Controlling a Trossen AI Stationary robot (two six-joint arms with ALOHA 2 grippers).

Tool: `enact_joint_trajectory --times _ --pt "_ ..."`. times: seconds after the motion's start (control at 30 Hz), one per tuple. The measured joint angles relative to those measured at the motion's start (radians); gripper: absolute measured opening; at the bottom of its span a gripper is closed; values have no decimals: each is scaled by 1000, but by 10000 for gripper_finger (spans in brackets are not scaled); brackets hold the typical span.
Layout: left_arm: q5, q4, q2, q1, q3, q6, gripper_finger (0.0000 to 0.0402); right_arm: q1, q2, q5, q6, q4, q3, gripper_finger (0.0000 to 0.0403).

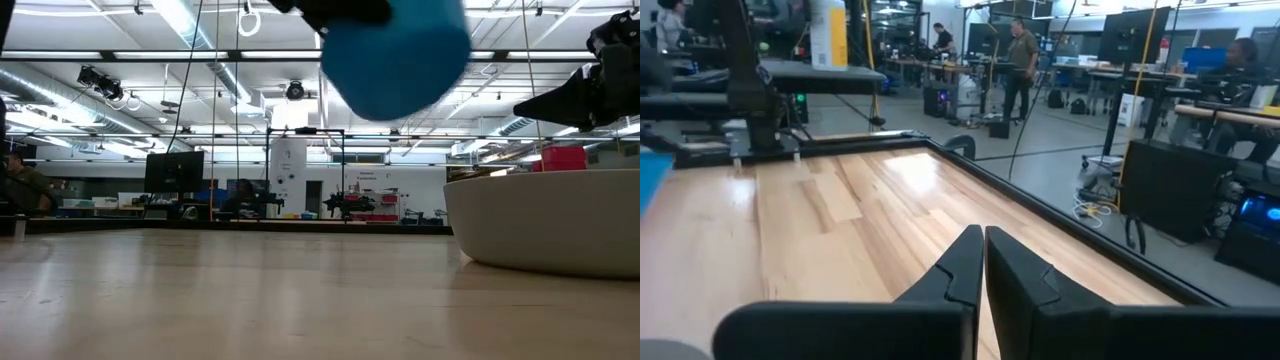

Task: Nest bowls inside each other
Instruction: Stack the blue bowl on the dark blue bowl

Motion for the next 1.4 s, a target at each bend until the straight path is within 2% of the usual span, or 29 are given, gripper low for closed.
enact_joint_trajectory --times 0.27,0.5,0.73,1.07,1.4 --pt "34 -132 263 11 278 204 6 0 0 0 0 1 0 24" --pt "30 -172 402 14 455 300 6 0 1 0 0 -7 0 24" --pt "35 -149 428 31 475 334 6 0 1 0 0 -4 0 24" --pt "101 -69 430 52 473 372 6 -1 1 0 -27 27 0 24" --pt "123 -87 479 58 472 352 6 -1 2 0 -73 72 0 25"
